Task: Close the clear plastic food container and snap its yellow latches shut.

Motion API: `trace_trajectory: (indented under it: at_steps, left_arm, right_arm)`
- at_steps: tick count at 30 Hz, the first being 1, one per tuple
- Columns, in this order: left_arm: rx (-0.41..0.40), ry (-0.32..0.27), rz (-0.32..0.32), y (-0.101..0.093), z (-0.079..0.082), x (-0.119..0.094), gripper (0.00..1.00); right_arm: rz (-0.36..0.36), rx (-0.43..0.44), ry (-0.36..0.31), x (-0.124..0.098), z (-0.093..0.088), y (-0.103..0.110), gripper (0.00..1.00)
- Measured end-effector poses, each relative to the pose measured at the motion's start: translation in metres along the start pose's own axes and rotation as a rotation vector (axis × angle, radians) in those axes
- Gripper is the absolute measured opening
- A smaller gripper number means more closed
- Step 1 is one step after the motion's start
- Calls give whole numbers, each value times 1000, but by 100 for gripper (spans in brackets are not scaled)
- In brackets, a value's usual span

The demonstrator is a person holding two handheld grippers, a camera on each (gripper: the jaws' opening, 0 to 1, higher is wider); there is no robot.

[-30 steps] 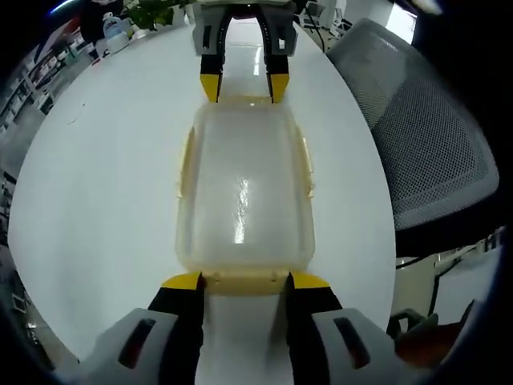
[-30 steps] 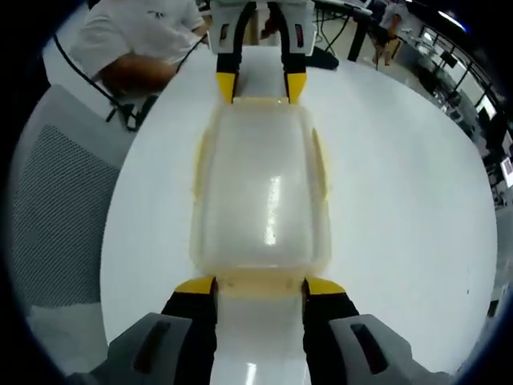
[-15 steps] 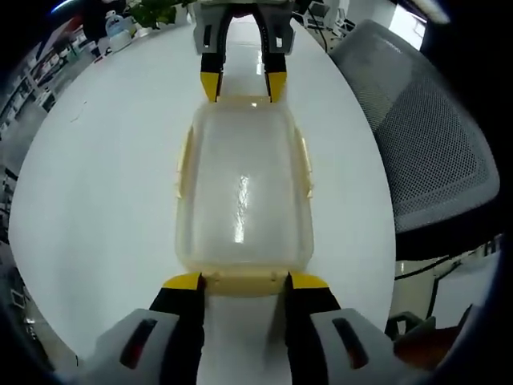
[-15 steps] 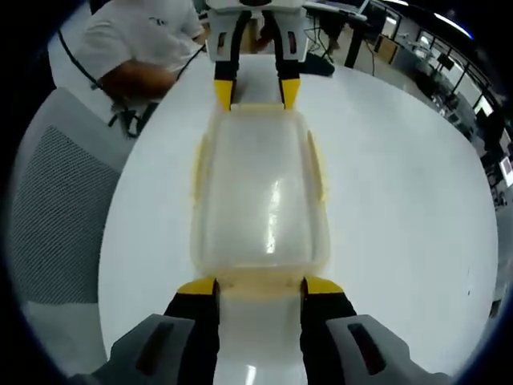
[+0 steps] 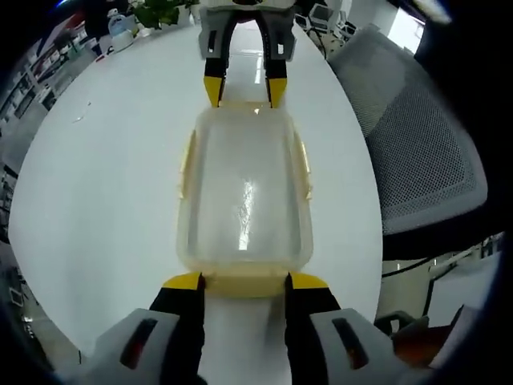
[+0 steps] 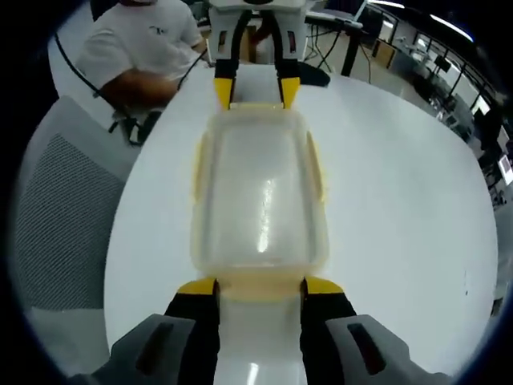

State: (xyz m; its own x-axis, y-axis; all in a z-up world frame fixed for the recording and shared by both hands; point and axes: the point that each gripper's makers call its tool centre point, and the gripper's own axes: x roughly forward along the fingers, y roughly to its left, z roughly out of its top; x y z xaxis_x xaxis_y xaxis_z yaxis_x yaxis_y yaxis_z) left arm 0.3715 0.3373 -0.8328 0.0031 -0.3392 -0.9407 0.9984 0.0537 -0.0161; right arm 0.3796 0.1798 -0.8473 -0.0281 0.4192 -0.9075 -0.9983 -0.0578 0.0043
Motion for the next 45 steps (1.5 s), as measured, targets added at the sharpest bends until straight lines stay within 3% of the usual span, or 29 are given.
trace_trajectory:
  at_steps: [12,25,45]
  left_arm:
    - [-6,31,16,-6,13,-26,38]
    - [-2,50,48,-5,31,-47,38]
    - [-8,44,68,-5,59,-52,38]
  right_arm:
    - [11,-14,-52,-35,11,3,37]
    - [7,-27,-56,-58,12,1,37]
    - [1,-51,-42,-83,-4,-2,37]
